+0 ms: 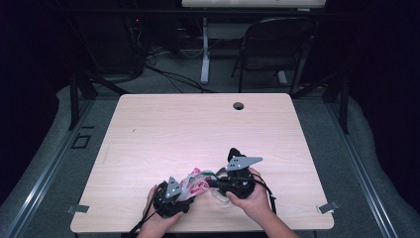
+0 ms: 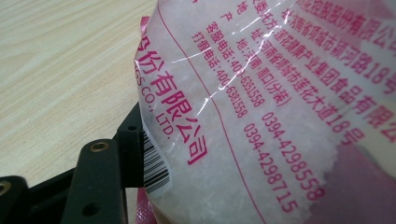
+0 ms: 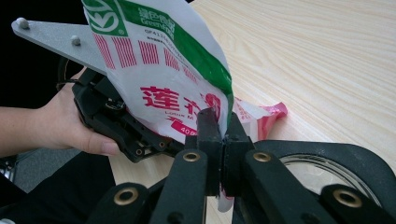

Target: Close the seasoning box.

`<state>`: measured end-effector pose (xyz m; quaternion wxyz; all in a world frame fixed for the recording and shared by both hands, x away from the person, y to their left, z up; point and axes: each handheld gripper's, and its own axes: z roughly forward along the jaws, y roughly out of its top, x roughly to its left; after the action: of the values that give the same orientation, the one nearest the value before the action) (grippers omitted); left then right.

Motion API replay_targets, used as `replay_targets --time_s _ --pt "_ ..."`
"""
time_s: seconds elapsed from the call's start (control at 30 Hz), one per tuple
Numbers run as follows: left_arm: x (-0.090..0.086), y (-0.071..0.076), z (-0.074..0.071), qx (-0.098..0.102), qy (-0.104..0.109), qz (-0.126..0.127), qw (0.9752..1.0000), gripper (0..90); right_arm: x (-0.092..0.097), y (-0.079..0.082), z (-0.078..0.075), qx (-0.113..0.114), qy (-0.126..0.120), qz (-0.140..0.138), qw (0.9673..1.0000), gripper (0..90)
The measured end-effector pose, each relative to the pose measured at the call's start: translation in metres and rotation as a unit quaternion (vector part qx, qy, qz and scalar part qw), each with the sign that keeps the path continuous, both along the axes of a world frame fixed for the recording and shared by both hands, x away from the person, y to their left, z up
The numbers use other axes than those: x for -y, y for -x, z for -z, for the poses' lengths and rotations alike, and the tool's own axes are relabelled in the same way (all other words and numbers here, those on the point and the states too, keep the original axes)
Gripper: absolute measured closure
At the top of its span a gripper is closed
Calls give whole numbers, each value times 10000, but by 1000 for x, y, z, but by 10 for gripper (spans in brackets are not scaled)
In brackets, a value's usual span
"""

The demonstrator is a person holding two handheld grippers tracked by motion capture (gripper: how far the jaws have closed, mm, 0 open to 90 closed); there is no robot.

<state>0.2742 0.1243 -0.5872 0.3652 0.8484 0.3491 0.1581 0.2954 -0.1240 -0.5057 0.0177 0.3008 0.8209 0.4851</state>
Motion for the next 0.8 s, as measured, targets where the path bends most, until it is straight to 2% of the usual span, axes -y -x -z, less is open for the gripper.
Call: replay_targets --time_s 0.8 --pt "0 2 -2 150 -75 -11 9999 519 1 0 -2 68 -18 7 10000 890"
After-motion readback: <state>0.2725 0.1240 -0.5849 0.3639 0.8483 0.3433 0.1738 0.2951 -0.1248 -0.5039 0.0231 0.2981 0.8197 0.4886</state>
